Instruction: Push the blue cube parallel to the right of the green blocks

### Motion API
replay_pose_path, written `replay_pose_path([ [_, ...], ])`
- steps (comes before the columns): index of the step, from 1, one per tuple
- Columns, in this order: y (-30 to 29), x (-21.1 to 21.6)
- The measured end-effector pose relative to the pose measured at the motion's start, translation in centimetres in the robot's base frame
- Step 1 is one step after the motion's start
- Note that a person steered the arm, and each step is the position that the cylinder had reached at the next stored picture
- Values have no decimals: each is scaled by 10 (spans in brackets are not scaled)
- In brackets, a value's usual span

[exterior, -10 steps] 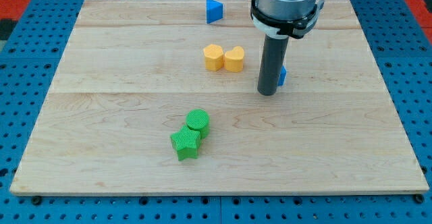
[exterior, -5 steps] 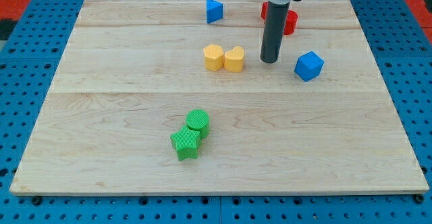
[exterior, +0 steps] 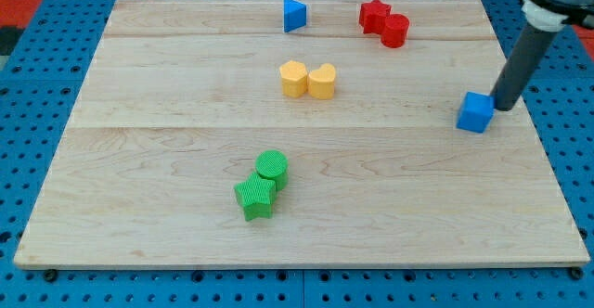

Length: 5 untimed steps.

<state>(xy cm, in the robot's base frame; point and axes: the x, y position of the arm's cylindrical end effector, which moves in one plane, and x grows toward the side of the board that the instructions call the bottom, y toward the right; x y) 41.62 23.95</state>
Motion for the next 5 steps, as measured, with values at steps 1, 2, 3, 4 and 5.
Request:
replay_pose_path([
  [1,-46,1],
  [2,-69,2],
  [3,-92,14],
  [4,-109,30],
  [5,-125,38],
])
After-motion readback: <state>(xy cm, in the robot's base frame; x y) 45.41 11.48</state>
